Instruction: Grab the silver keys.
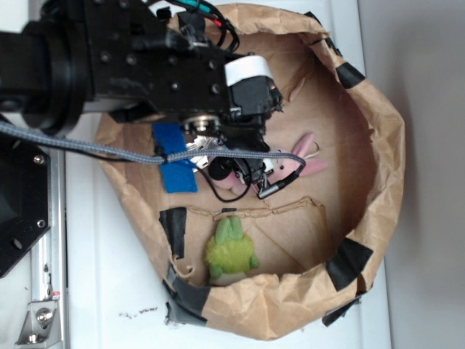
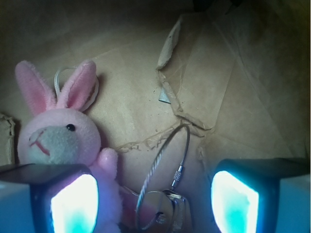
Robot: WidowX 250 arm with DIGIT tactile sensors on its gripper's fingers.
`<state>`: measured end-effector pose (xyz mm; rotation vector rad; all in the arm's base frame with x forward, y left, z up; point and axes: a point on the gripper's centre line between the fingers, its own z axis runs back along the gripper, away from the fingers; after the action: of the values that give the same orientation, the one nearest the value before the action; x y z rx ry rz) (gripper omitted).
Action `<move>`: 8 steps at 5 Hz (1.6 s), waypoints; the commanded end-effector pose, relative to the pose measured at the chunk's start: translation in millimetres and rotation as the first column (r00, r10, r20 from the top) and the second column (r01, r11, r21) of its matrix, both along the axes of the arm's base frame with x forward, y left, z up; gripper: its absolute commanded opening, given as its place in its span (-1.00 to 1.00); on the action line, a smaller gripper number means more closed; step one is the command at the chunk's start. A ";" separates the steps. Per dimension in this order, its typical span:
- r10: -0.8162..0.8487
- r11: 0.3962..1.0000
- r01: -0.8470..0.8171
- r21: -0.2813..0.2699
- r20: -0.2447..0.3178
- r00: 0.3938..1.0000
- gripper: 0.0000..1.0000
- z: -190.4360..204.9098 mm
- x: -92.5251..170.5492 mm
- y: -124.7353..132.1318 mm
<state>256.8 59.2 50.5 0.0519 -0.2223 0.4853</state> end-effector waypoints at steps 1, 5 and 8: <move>0.035 0.997 -0.040 0.070 0.079 0.996 1.00 -23.7 33.0 5.1; 0.031 0.999 -0.036 0.039 0.112 0.993 -1.00 -10.4 34.3 -1.4; -0.030 0.998 0.035 -0.058 0.083 0.996 1.00 45.5 -0.9 6.6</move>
<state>252.1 53.9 84.2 -0.0328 -0.2467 0.4473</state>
